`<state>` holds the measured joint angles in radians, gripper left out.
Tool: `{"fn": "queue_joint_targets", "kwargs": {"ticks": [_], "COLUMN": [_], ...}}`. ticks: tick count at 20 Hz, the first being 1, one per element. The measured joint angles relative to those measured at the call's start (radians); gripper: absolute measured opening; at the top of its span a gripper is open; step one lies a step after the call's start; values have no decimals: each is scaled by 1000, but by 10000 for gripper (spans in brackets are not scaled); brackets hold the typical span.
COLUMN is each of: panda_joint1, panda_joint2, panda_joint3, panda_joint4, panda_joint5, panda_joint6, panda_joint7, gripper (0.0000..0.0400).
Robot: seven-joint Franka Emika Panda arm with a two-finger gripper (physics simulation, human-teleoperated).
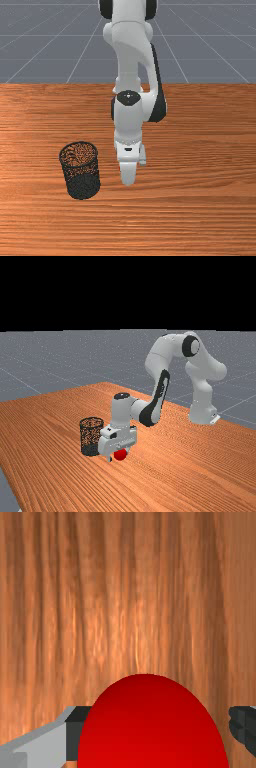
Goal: Put the ball into the container
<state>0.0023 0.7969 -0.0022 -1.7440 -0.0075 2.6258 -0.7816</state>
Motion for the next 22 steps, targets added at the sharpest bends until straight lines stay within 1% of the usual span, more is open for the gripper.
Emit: {"fn": "queue_joint_targets", "kwargs": {"ticks": [1,2,3,6,7,8,9,10,11,13,15,16,17,19,22], "panda_joint1": [0,0,0,-1,-1,-12,-2,-2,-2,-2,-2,-4,-6,-53,-180], "panda_joint2": [12,-61,-74,-128,-65,-89,-125,-188,-265,-386,-445,-449,-455,-453,-380], "panda_joint3": [0,-2,-1,0,1,12,1,1,1,1,1,4,6,4,-26], "panda_joint4": [19,-85,-38,-60,43,-33,-61,-86,-87,-13,113,184,228,259,373], "panda_joint5": [-1,-1,-1,0,0,12,1,1,2,3,3,4,6,37,83], "panda_joint6": [10,106,6,-13,-102,-16,-9,-49,-128,-319,-501,-584,-631,-644,-696], "panda_joint7": [0,1,0,0,-1,-13,-1,-1,-2,-3,-4,-21,-36,-205,-419], "gripper": [399,282,280,280,280,279,279,279,280,280,280,280,280,280,280]}}
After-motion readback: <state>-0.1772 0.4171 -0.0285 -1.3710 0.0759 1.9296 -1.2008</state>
